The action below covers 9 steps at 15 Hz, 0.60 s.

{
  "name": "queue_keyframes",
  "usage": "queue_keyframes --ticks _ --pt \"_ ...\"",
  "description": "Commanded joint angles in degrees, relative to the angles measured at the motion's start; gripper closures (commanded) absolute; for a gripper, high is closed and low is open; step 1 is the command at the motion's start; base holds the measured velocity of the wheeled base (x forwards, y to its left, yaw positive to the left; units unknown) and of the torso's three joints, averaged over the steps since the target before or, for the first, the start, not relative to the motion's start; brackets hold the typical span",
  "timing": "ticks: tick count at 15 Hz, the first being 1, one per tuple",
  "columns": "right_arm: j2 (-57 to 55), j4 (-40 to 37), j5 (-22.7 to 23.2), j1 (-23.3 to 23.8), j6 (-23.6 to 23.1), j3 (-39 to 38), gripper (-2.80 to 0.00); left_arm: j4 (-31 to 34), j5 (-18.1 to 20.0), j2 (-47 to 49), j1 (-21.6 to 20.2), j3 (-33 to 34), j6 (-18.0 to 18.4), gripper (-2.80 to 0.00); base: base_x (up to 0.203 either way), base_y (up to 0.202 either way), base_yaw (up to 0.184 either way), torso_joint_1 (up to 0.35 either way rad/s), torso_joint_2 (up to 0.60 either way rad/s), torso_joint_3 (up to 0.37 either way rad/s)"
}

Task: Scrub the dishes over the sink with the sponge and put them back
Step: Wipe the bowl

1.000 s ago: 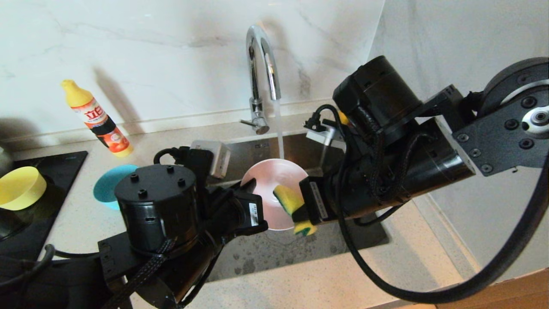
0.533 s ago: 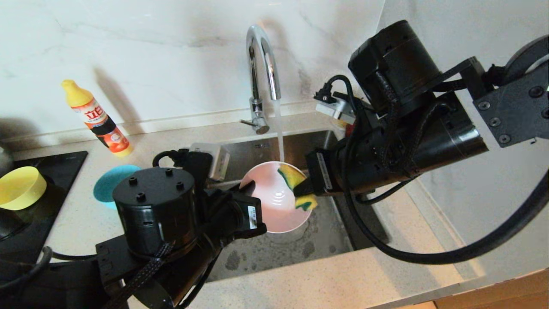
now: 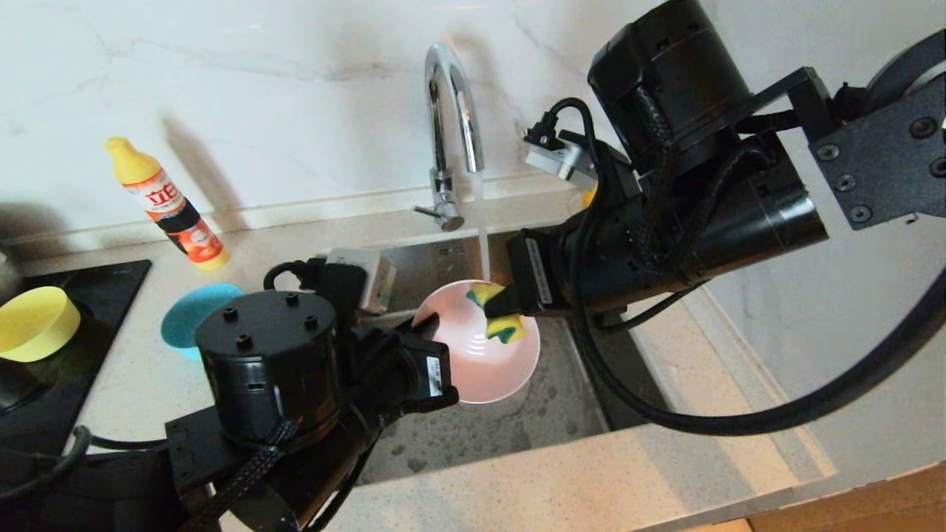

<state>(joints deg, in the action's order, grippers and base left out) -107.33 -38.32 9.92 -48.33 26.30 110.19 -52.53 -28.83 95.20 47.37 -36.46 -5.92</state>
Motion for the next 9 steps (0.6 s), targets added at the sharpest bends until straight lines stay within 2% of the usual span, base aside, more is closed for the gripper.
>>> queue_keyframes --ticks 1,5,9 --pt "0.01 -0.18 0.1 -1.15 0.16 0.02 0.0 -0.29 -0.18 0.16 0.09 0.6 -0.05 0.0 0.0 0.0 0.0 0.0 0.0 0.0" --pt "1.09 -1.04 0.01 -0.96 0.16 -0.6 0.0 -0.29 -0.18 -0.27 0.0 0.17 0.04 0.0 0.0 0.0 0.0 0.0 0.0 0.0" --pt "3.07 -4.2 0.01 1.96 0.21 -3.86 0.0 -0.29 -0.18 -0.8 0.0 0.41 0.04 0.0 0.0 0.0 0.0 0.0 0.0 0.0"
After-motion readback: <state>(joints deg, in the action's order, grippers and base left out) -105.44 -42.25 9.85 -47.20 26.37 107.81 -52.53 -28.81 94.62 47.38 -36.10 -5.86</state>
